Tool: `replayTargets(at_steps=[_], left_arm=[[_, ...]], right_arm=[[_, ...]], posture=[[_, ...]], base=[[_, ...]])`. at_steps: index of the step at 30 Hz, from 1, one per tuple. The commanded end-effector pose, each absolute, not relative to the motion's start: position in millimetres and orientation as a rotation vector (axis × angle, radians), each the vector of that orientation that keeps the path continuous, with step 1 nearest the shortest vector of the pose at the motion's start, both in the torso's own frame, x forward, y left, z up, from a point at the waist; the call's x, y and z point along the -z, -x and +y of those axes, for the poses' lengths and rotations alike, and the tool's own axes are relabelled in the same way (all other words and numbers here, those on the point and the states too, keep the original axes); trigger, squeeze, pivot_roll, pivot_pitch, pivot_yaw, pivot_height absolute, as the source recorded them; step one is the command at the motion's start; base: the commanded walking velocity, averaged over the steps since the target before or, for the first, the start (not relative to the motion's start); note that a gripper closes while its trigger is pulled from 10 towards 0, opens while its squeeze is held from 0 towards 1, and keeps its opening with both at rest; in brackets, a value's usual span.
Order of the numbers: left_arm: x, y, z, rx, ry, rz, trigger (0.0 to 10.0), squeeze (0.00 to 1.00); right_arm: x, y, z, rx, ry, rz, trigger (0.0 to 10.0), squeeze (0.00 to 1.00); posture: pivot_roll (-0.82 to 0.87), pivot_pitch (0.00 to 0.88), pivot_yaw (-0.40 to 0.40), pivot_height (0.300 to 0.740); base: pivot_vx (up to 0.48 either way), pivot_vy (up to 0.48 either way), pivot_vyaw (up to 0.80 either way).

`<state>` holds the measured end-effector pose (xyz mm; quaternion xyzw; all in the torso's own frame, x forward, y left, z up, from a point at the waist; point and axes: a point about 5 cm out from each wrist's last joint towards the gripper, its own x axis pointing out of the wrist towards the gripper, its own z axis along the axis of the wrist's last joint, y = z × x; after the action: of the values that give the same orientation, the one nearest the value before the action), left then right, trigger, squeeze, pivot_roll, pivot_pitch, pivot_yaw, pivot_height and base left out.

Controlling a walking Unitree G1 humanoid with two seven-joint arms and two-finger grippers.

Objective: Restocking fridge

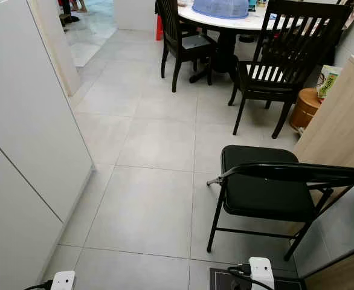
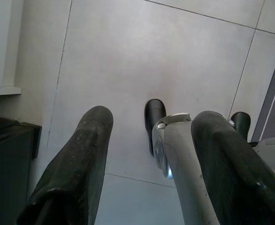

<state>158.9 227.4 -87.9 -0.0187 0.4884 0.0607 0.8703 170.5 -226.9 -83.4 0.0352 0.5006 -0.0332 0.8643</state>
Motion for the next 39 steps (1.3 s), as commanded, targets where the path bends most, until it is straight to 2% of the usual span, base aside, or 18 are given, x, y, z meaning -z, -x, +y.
replayTargets(at_steps=[1, 39], left_arm=[[88.9, -156.5, 227.8, -0.128, 0.037, 1.037, 10.0, 0.00], [90.4, -151.9, 229.5, -0.185, 0.058, 1.033, 10.0, 0.00]], right_arm=[[82.9, -170.2, -229.3, 0.063, -0.052, 1.045, 10.0, 0.00], [84.9, -165.4, -228.2, 0.024, -0.044, 1.066, 10.0, 0.00]], posture=[[-0.03, 0.000, -0.039, 0.740], [-0.04, 0.000, -0.029, 0.740]], base=[[0.000, 0.000, 0.00], [0.000, 0.000, 0.77]])
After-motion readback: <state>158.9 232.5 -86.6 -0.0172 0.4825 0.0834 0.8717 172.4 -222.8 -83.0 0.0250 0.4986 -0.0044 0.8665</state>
